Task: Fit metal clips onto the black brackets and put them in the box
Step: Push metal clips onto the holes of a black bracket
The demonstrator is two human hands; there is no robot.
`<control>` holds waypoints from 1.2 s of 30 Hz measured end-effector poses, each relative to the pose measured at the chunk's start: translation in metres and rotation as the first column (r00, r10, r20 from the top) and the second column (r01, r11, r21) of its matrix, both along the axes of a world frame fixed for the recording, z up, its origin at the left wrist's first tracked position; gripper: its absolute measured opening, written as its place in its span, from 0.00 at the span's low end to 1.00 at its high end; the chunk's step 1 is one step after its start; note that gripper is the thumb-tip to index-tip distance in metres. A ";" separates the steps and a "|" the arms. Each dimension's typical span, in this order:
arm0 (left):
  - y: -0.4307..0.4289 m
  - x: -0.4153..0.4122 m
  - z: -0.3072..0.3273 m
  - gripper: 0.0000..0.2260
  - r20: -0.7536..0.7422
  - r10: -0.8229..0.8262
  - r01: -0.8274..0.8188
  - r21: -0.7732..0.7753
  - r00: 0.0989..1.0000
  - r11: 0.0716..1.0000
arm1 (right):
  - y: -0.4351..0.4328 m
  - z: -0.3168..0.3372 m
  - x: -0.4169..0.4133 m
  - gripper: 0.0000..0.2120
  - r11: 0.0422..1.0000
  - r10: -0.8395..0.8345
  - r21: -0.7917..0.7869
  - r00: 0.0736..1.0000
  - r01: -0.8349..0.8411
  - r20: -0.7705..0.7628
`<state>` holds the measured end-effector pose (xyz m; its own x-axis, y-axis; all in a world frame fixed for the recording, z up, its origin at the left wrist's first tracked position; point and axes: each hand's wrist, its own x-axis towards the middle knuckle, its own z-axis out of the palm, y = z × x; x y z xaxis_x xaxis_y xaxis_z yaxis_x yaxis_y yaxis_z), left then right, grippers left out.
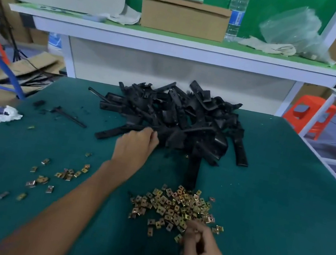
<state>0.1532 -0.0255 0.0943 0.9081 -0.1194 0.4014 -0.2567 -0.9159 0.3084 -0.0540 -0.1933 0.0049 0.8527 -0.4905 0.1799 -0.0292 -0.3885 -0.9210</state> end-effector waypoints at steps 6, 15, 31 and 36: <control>0.009 -0.067 0.017 0.12 -0.263 -0.261 -0.023 -0.744 0.929 0.667 | 0.005 0.012 0.001 0.07 0.990 0.075 0.120 0.997 -0.076 0.018; -0.033 -0.177 -0.061 0.14 -0.212 -0.395 0.271 -0.447 0.894 0.853 | 0.019 0.020 0.015 0.12 0.867 0.041 0.492 0.996 -0.076 0.082; -0.032 -0.062 -0.057 0.07 -0.312 -0.146 0.158 0.012 0.939 0.987 | 0.026 0.006 0.011 0.13 0.973 0.004 0.229 0.999 -0.015 0.049; -0.026 -0.064 -0.052 0.05 -0.377 -0.190 0.042 -0.367 0.907 0.929 | 0.025 0.007 0.012 0.05 0.995 0.025 0.097 0.999 -0.027 0.021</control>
